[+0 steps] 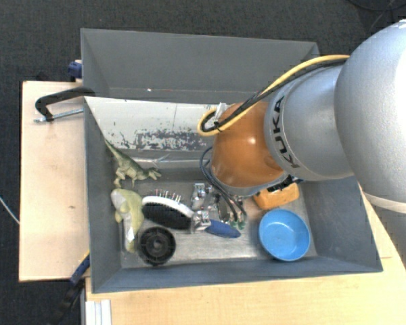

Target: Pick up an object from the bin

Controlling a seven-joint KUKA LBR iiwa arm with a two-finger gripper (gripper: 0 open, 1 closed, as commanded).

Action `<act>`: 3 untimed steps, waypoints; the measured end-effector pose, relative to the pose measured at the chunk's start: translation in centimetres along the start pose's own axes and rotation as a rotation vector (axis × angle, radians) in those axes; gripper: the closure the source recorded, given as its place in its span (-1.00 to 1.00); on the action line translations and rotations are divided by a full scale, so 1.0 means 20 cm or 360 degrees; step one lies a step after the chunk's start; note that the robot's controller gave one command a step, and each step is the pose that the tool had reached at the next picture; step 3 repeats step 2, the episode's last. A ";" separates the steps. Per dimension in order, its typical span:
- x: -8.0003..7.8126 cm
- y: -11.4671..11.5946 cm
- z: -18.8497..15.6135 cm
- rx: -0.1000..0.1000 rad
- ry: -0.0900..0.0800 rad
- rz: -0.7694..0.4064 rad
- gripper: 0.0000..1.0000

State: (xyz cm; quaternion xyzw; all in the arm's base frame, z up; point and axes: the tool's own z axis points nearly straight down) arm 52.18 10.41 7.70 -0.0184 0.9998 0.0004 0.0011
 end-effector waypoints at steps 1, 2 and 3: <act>-0.07 -0.10 -0.51 0.0000 -0.0017 -0.0133 1.00; -0.09 -0.11 -0.97 -0.0001 -0.0018 -0.0131 1.00; -0.09 -0.11 -0.97 -0.0001 -0.0018 -0.0131 1.00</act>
Offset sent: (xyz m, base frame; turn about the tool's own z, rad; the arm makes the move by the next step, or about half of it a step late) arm 0.0113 -0.0188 0.0971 -0.0844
